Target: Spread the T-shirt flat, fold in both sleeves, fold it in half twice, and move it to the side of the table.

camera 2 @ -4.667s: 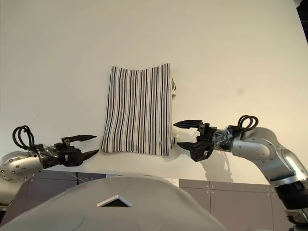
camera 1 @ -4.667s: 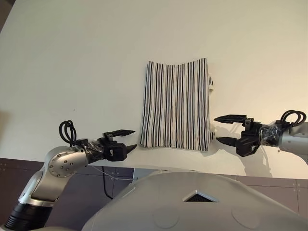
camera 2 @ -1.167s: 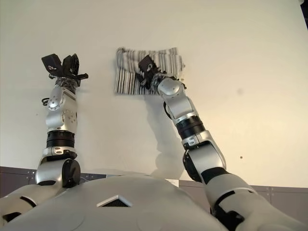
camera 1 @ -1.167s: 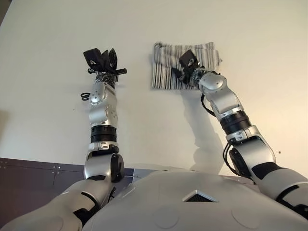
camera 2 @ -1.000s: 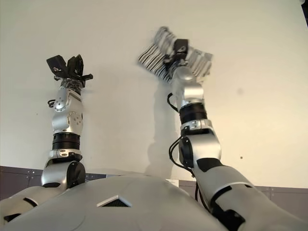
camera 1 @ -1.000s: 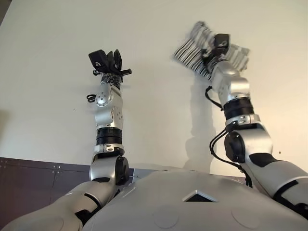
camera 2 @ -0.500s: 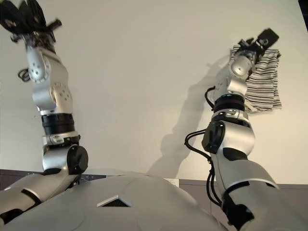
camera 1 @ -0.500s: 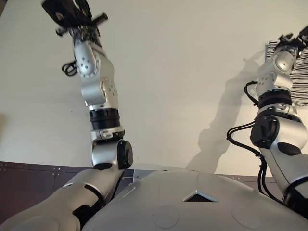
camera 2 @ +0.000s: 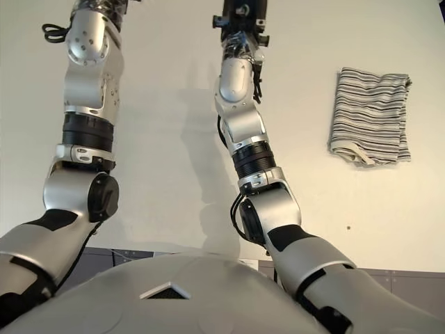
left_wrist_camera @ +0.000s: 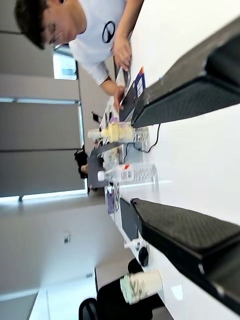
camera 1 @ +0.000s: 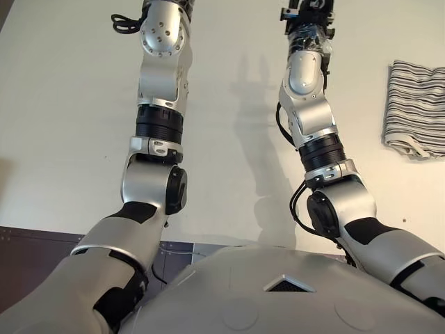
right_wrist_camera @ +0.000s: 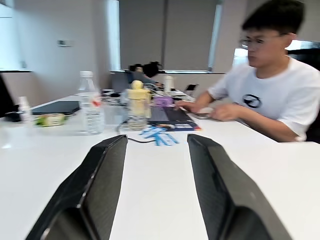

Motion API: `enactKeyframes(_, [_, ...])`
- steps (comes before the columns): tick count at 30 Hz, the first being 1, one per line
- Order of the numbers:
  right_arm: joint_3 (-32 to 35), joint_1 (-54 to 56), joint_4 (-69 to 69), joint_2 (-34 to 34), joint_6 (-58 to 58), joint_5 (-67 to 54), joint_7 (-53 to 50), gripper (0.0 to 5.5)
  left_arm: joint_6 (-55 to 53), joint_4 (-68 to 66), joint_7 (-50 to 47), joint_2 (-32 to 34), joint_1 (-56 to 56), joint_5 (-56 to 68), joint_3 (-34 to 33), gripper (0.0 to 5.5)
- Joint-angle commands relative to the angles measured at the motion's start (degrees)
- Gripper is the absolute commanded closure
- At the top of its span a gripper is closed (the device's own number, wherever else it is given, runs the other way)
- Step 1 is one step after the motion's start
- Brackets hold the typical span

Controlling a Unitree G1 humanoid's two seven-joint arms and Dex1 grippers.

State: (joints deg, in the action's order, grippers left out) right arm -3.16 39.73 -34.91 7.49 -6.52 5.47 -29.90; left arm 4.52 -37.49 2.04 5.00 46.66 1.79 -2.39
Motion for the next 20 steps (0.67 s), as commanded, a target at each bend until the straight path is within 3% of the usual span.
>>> enactKeyframes(1, [1.33,7.34,-3.90,6.95,-2.57,-0.09,-5.94,3.28,1.25,-2.79,0.42,-1.37,1.84,-1.40,1.44,2.64])
enactKeyframes(3, [0.81,8.16,-5.90,7.99,-3.38,-0.78,-5.96,3.28,1.02,-0.07,-1.83,-2.12,-0.25,-1.94,1.24,2.64])
enactKeyframes(8, [-2.18,4.01,-3.04,7.02,-2.34,-1.43,-0.26,2.55,-3.21,13.72,-14.70,-8.17,-9.08,-4.82,0.57,2.62])
enactKeyframes(15, [-5.31,3.17,3.48,4.60,3.04,-2.45,9.53,2.55,-8.00,25.33,-26.15,-16.31,-13.45,-8.23,1.60,2.62])
enactKeyframes(20, [-5.69,2.45,3.61,5.94,4.41,-2.80,10.21,2.55,-8.14,27.31,-28.30,-15.59,-15.27,-7.61,1.06,2.62])
